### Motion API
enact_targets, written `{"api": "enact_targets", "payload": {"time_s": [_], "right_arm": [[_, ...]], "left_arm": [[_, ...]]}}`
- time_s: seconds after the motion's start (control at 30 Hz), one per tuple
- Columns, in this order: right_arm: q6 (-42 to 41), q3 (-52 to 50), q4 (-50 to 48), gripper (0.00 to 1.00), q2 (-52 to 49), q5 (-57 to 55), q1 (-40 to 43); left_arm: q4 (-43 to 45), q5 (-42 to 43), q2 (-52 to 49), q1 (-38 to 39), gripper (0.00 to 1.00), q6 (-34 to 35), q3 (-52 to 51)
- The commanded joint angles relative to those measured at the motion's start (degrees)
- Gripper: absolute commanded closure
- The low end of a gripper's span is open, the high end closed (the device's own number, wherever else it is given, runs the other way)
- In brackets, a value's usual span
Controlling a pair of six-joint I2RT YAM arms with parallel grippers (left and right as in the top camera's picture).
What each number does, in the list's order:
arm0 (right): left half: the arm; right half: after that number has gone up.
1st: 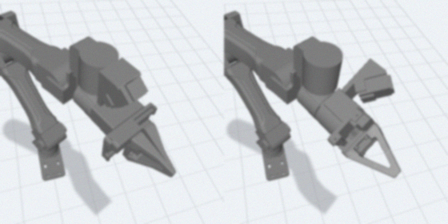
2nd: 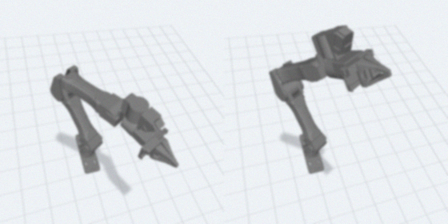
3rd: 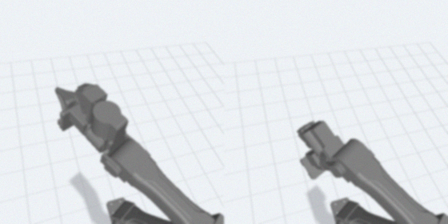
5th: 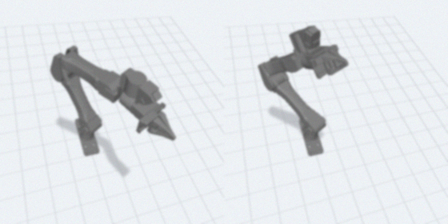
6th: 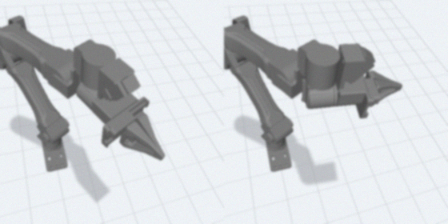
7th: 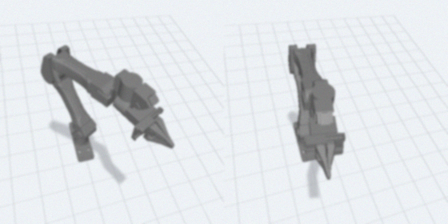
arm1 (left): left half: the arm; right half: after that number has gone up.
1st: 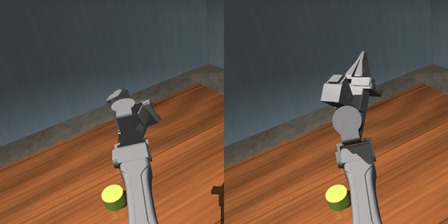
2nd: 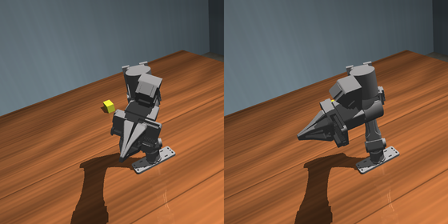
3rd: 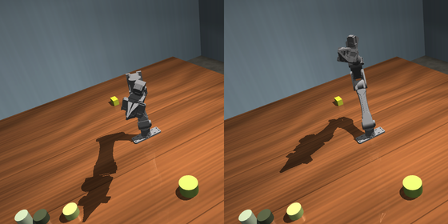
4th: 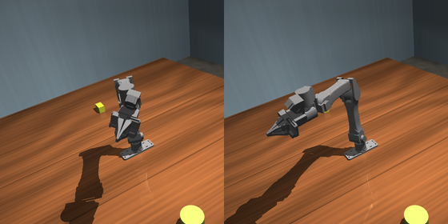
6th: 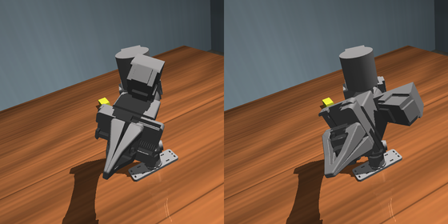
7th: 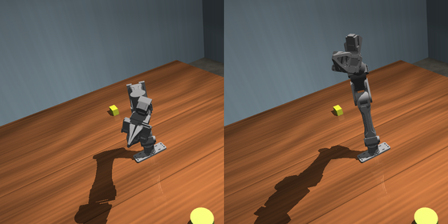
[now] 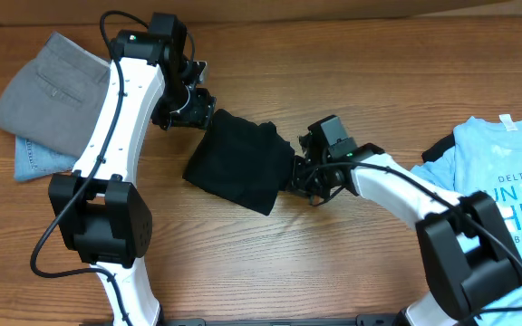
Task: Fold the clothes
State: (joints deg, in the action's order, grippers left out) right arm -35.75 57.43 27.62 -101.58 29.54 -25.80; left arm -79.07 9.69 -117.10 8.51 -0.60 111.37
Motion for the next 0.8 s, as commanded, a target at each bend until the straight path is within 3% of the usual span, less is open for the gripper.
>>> {"api": "enact_targets", "payload": {"time_s": [0.0,0.27,0.5,0.77], "right_arm": [[1.7,2.0,0.3,0.96,2.5,-1.2,0.1],[5.8,2.3,2.1,0.96,3.9,2.0,0.1],[7.7,3.4,2.9,0.96,8.5,-5.6,1.2],[7.7,3.8,7.0,0.95,9.4,-6.4,2.7]], "left_arm": [[0.6,0.9,1.1,-0.1,0.29,-1.1,0.9],[0.5,0.9,1.1,-0.1,0.27,-1.1,0.9],[0.9,0.9,1.1,-0.1,0.27,-1.1,0.9],[1.0,0.9,1.1,-0.1,0.26,-1.1,0.9]]}}
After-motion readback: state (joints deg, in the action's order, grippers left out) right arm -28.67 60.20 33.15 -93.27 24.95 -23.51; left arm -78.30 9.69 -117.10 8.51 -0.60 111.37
